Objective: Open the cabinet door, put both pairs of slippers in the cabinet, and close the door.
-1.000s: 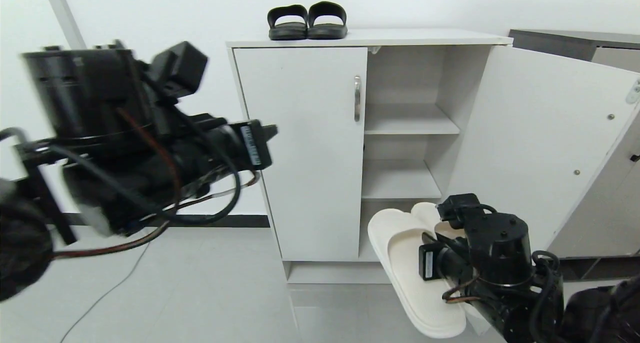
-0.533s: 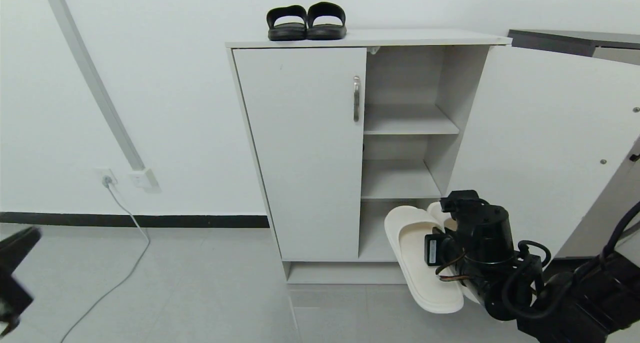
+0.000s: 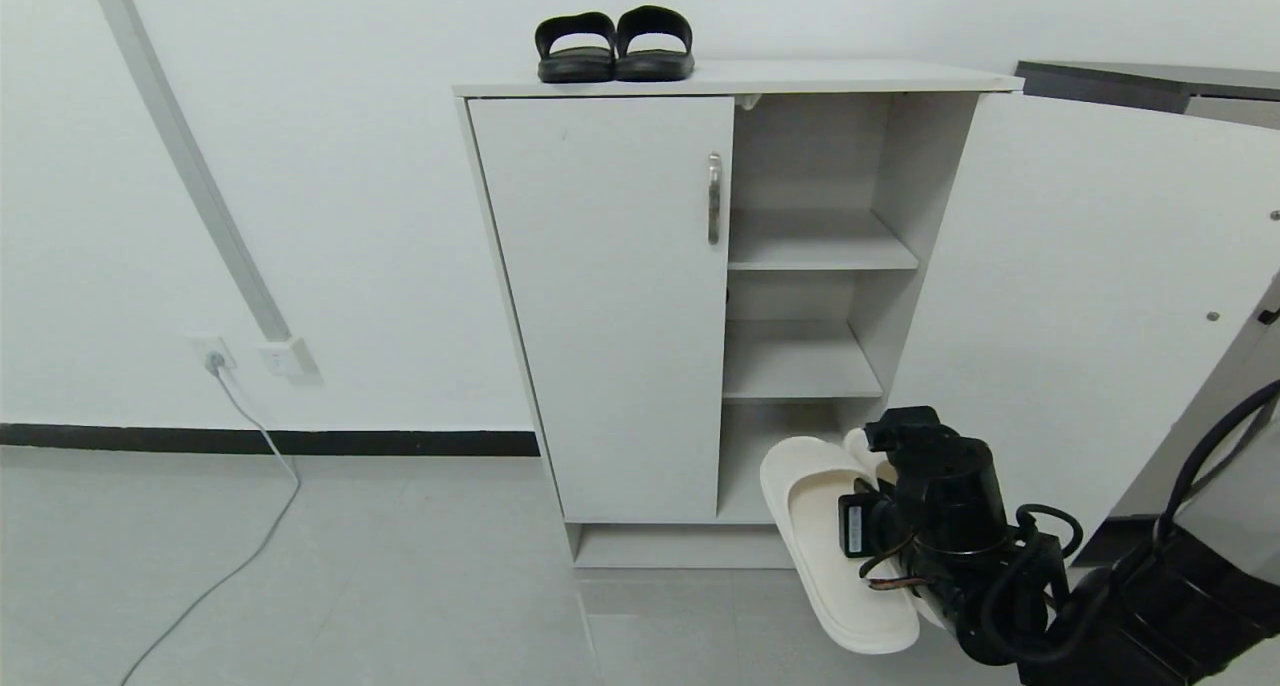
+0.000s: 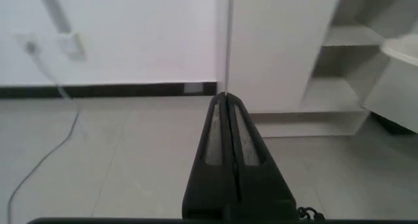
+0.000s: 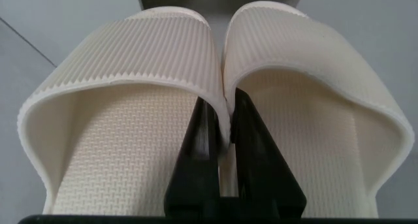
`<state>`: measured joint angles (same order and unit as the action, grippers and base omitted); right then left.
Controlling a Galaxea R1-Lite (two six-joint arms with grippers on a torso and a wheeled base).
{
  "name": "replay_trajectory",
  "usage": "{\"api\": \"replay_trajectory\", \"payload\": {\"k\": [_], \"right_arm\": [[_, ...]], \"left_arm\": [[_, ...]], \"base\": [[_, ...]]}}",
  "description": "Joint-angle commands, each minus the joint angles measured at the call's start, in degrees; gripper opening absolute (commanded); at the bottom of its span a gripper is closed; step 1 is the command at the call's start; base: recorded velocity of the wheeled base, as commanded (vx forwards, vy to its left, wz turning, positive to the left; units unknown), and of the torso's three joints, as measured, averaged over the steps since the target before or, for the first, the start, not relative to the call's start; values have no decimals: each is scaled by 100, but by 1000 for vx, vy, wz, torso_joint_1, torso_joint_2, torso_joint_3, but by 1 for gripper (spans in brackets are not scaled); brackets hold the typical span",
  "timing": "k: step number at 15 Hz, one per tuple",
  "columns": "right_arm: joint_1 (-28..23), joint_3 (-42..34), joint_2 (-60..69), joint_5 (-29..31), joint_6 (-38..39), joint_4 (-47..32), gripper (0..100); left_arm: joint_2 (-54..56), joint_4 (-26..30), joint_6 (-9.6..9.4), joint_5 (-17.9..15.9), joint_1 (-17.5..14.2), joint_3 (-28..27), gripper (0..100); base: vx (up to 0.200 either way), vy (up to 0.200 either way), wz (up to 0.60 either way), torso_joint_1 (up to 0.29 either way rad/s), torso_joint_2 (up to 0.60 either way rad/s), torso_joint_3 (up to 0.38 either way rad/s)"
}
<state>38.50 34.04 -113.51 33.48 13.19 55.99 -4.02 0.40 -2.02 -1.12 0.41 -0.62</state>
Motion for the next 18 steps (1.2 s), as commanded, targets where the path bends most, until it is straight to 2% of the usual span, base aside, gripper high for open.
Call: {"api": "replay_trajectory", "payload": {"k": [1,3,6,10,13,16,18], "right_arm": [[0,-55,-216,10,-53,386,0],[0,-319,-49,-87,-141,738,0],[35,-556,259,-324,-326,887,0],[255,15,197,-289,-335,386,0],[220,639,-58,361,-335,333,0],[167,1369,-523,678,-326,-9,0],[167,1492,-726,713,-326,-9,0]], "left_arm": [[402,-5,-105,-160,-50,62,0],[402,-5,-9,-143,-50,62,0],[402,-5,9,-143,-50,62,0],[402,-5,9,-134,-50,62,0],[402,-5,0,-134,-50,62,0],[402,-5,0,-134,-50,62,0],[402,-5,0,-134,-50,62,0]], "base": [[0,0,0,0,0,0],[0,0,0,0,0,0],[0,0,0,0,0,0],[0,0,0,0,0,0],[0,0,0,0,0,0],[0,-200,0,1,5,2],[0,-200,0,2,-5,2]]}}
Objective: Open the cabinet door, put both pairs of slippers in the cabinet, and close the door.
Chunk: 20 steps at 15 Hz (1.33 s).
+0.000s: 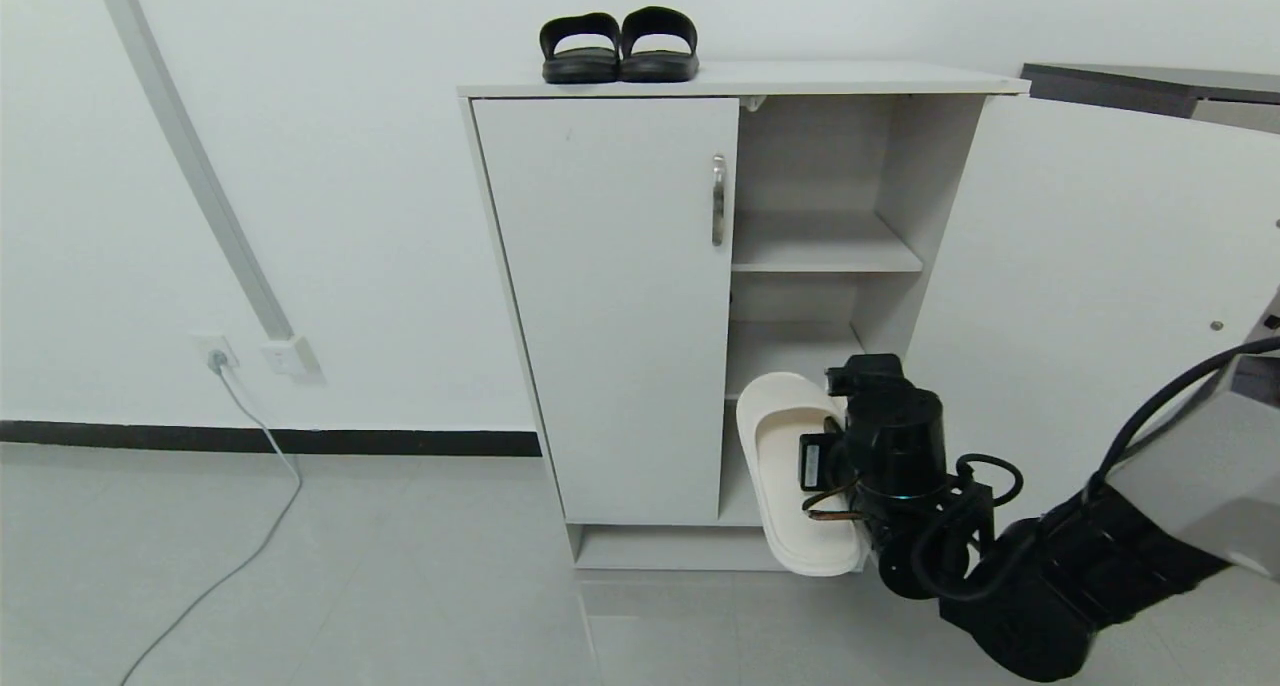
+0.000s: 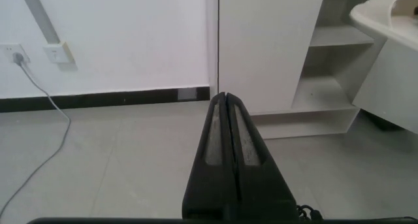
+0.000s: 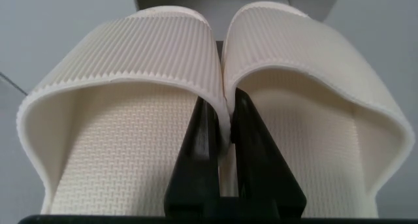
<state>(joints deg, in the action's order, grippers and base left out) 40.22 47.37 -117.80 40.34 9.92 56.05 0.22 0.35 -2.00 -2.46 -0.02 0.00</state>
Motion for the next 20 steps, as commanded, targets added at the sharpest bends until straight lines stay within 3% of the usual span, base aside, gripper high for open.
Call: {"api": "replay_trajectory", "payload": {"k": [1,4,20], "right_arm": [[-5,132,-305,27,1,-15,0],[83,106,-323,35,-17,-15,0],[487,466,-859,-52,-17,46,0]], "left_arm": [[-22,0,-2,-9,-6,0,0],[-22,0,-2,0,-6,0,0],[-22,0,7,0,-6,0,0]], "base": [[0,-200,0,2,-2,2],[0,-200,0,4,5,1],[0,0,0,0,0,0]]}}
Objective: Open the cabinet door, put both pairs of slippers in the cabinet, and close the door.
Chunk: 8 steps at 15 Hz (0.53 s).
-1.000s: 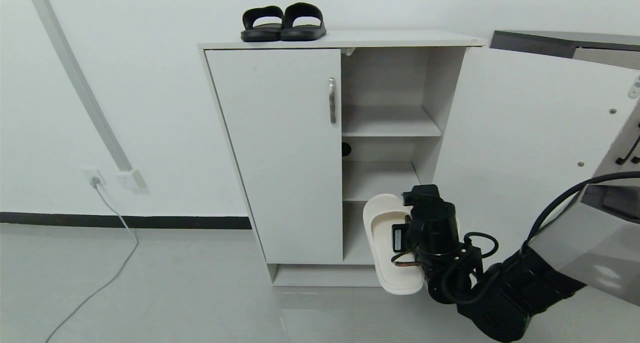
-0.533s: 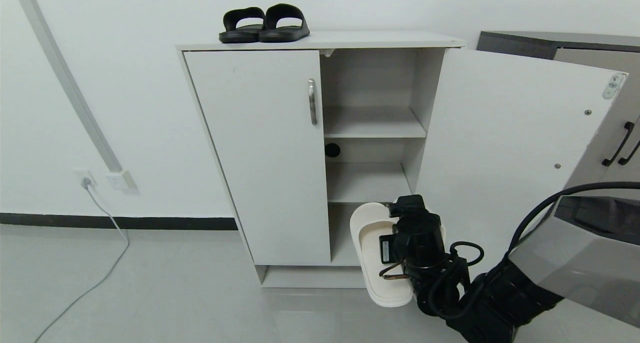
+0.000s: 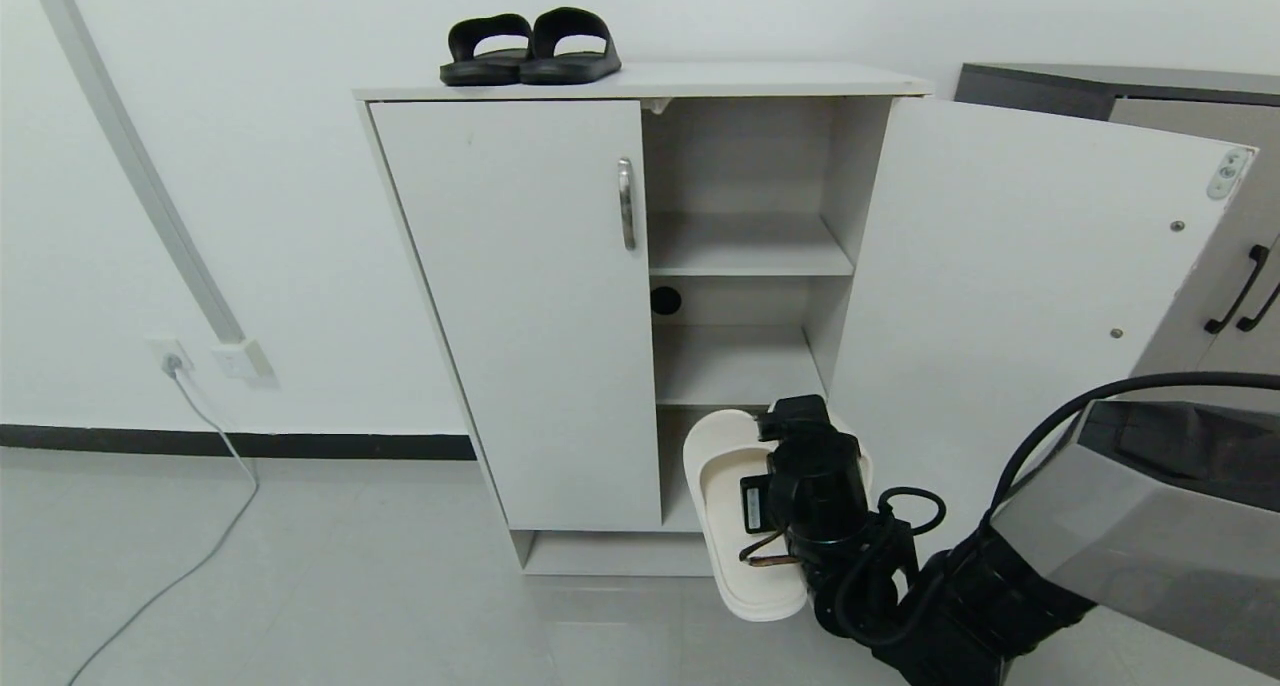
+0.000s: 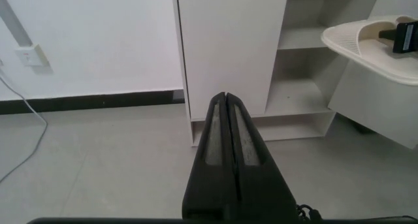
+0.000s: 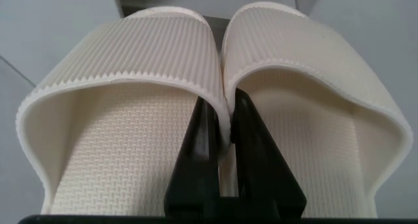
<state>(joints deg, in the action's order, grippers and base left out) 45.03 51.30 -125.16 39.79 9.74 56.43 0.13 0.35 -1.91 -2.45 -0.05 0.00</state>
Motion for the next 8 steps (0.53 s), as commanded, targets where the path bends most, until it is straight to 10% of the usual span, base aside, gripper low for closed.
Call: {"api": "replay_trajectory", "payload": {"k": [1,8], "right_arm": [[6,126,-175,2,2,0,0],[6,504,-465,2,-78,-18,0]], "left_arm": [[-13,0,-2,-1,-4,0,0],[-13,0,-2,-1,-4,0,0]], "base": [[0,0,0,0,0,0],[0,0,0,0,-1,-35]]}}
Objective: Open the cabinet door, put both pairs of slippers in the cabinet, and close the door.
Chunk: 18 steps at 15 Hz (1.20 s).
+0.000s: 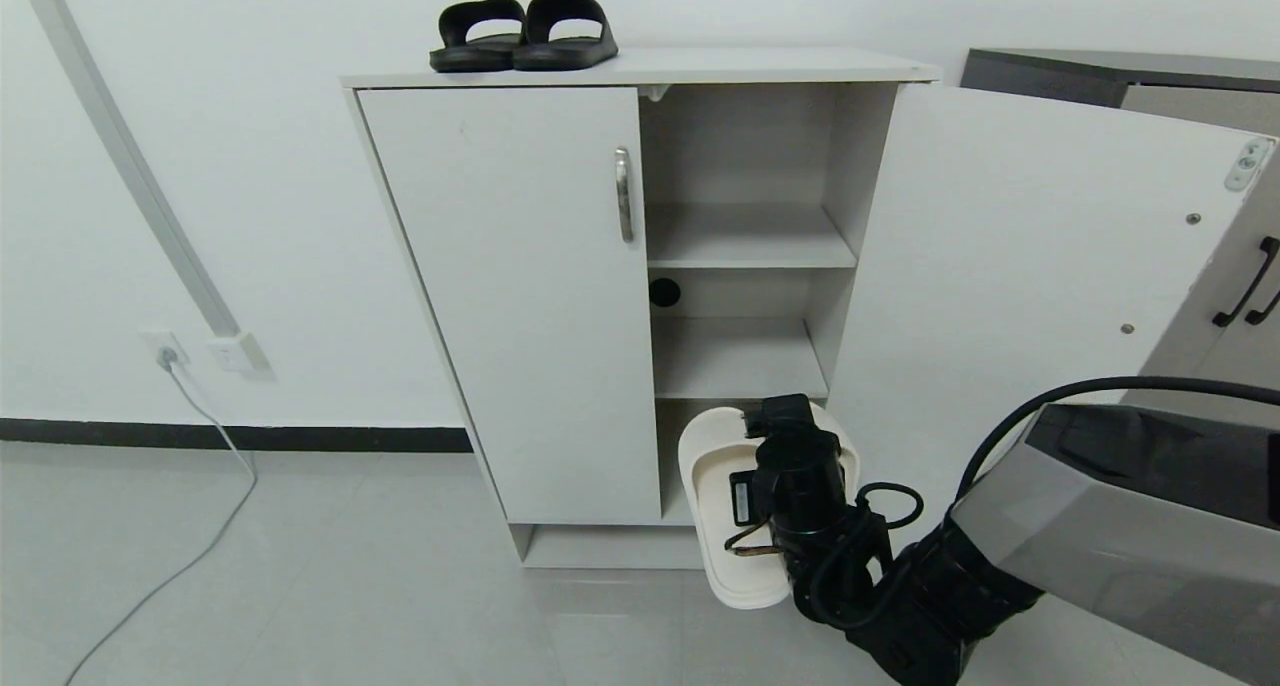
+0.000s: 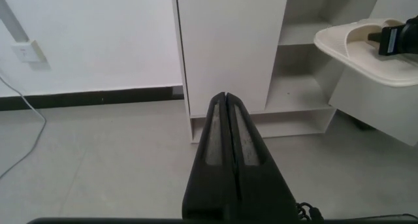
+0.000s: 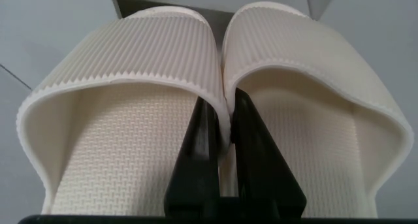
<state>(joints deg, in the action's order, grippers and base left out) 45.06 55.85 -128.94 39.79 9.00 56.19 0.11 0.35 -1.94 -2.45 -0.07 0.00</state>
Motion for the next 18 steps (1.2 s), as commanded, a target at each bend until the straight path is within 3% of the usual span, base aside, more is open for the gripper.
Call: {"api": "replay_trajectory", "payload": {"k": [1,7,10,11,12,18], "right_arm": [[3,146,-149,2,-3,15,0],[3,251,-70,73,-12,103,0],[12,93,-17,99,-610,1237,0],[-41,-83,-61,125,-1225,2037,0],[-76,-162,-105,125,-1409,2212,0],[-208,-100,-237,117,-1251,2239,0]], "left_arm": [[-11,0,0,-1,-1,0,0],[-11,0,0,-1,-1,0,0],[-11,0,-17,-1,-1,0,0],[-11,0,-17,-1,-1,0,0],[-11,0,-8,-1,-1,0,0],[-11,0,-17,-1,-1,0,0]], "base": [[0,0,0,2,-2,-178],[0,0,0,2,2,-193],[0,0,0,5,4,-196],[0,0,0,-2,-7,-203],[0,0,0,7,7,-193],[0,0,0,3,1,-82]]}}
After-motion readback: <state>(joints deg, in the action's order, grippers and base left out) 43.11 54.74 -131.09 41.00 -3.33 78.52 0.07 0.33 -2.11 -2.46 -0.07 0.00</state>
